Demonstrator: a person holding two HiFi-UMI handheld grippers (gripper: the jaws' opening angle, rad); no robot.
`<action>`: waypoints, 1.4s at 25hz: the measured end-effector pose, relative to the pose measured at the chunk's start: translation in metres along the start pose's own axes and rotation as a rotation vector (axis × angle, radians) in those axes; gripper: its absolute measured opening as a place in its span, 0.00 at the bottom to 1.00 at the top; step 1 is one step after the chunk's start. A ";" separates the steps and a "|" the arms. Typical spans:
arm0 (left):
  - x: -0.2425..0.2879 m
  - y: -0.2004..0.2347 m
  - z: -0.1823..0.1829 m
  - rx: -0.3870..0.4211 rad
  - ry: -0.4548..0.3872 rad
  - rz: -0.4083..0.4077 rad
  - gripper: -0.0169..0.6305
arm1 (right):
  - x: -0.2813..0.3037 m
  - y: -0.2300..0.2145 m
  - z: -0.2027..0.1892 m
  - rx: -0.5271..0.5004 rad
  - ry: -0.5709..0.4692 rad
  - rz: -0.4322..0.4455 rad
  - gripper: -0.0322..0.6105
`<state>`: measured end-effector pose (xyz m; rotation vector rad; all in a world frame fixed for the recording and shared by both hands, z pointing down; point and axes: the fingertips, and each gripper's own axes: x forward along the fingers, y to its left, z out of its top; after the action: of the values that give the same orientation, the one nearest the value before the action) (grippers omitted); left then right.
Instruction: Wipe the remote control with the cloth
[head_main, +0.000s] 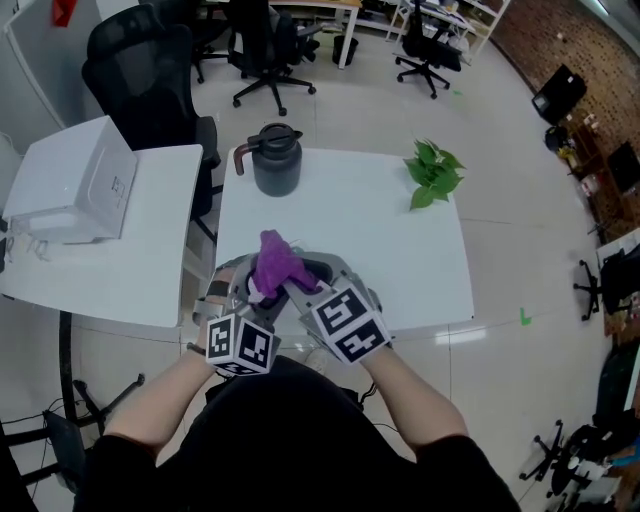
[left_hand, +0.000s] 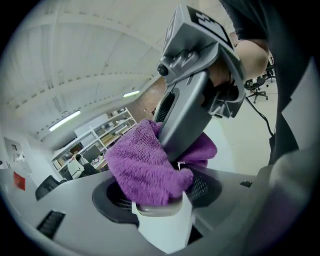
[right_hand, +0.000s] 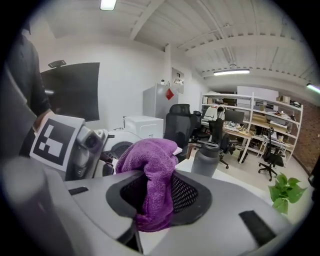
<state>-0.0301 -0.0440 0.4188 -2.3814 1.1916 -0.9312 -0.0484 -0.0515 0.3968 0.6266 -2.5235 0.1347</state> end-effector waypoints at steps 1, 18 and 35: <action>-0.004 0.001 -0.001 -0.002 -0.007 -0.002 0.43 | 0.000 -0.006 -0.001 0.009 0.001 -0.025 0.24; -0.019 0.010 -0.007 -0.011 -0.038 0.005 0.43 | 0.006 0.052 0.023 -0.025 0.001 0.069 0.23; -0.029 0.007 0.000 -0.109 -0.085 -0.025 0.43 | -0.040 -0.052 0.014 0.065 -0.050 -0.227 0.23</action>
<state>-0.0468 -0.0254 0.4032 -2.4998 1.2124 -0.7828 -0.0012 -0.0840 0.3625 0.9478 -2.4824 0.1206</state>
